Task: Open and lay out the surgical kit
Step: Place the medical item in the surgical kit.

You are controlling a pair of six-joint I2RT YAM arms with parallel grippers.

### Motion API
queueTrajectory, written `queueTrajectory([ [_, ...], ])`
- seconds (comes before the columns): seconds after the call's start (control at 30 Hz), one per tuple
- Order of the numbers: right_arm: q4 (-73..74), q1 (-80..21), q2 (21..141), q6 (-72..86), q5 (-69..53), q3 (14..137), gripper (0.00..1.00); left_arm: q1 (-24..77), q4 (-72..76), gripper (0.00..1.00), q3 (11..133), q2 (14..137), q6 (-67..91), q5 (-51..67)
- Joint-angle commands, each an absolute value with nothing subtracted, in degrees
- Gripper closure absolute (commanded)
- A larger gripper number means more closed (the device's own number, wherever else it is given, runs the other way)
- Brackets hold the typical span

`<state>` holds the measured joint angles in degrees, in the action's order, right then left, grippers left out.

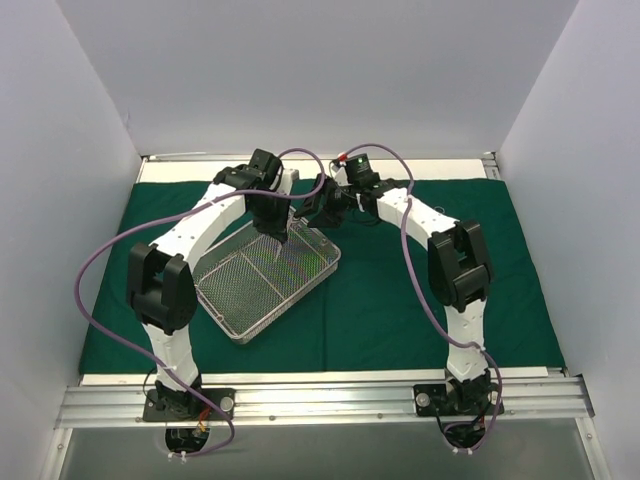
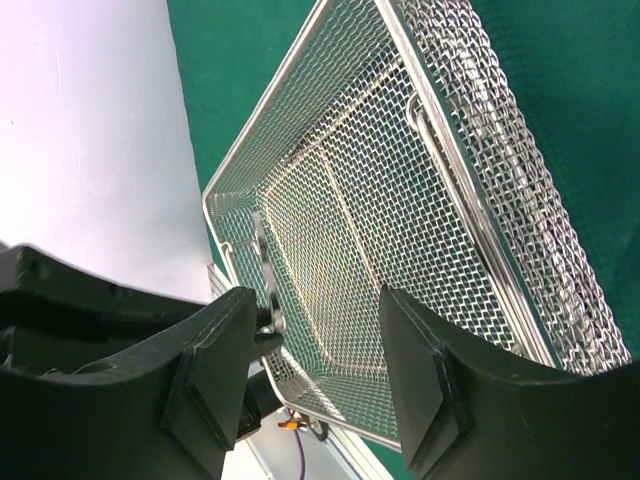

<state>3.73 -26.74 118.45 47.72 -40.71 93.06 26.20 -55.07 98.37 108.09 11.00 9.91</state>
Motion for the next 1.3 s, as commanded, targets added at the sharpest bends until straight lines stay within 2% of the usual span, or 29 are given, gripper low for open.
queueTrajectory([
  [0.0, 1.7, -27.4, 118.9, 48.9, -42.8, 96.0, 0.48, 26.9, -55.4, 0.98, 101.3, 104.9, 11.3, 11.6],
  [0.2, 0.6, -27.9, 119.9, 50.0, -43.4, 96.2, 0.50, 27.2, -55.5, 0.98, 101.6, 105.2, 10.9, 11.8],
  [0.4, -1.9, -28.6, 120.9, 51.6, -44.6, 96.5, 0.61, 27.2, -55.4, 0.98, 102.4, 105.6, 10.8, 12.0],
  [0.5, -3.4, -28.7, 121.1, 52.9, -45.5, 95.6, 0.76, 27.2, -55.5, 0.98, 103.2, 105.7, 10.4, 11.8],
  [0.53, -4.0, -28.7, 121.1, 53.3, -45.7, 95.3, 0.87, 27.2, -55.5, 0.98, 103.4, 105.8, 10.4, 11.4],
  [0.6, -5.1, -28.7, 120.9, 53.9, -45.8, 94.7, 0.99, 27.2, -55.1, 0.98, 103.5, 105.7, 10.3, 11.7],
  [0.7, -6.1, -28.5, 120.0, 54.1, -45.3, 93.8, 1.00, 27.2, -54.8, 0.98, 103.4, 105.6, 10.7, 11.1],
  [0.83, -11.1, -26.3, 116.3, 57.0, -43.2, 88.5, 1.00, 25.5, -52.3, 0.63, 101.5, 101.8, 10.6, 7.4],
  [0.93, -19.2, -22.4, 110.7, 61.0, -41.6, 79.8, 1.00, 22.0, -51.9, 0.50, 100.4, 100.2, 10.9, 6.9],
  [0.97, -21.9, -21.2, 107.4, 62.3, -41.5, 77.2, 1.00, 21.1, -51.8, 0.42, 99.9, 99.9, 10.9, 7.2],
  [1.03, -30.0, -17.5, 102.6, 66.8, -41.6, 69.2, 1.00, 18.6, -50.6, 0.36, 98.2, 99.5, 11.0, 9.0],
  [1.13, -38.4, -13.0, 98.0, 70.7, -42.4, 61.0, 1.00, 16.7, -49.3, 0.21, 95.9, 98.5, 11.8, 10.1],
  [1.17, -39.3, -12.0, 95.0, 71.2, -42.5, 59.5, 1.00, 16.4, -49.2, 0.07, 95.5, 98.4, 12.0, 10.4],
  [1.27, -37.4, -7.6, 88.5, 70.5, -41.6, 53.9, 1.00, 16.2, -49.0, 0.06, 94.4, 98.2, 12.2, 10.6],
])
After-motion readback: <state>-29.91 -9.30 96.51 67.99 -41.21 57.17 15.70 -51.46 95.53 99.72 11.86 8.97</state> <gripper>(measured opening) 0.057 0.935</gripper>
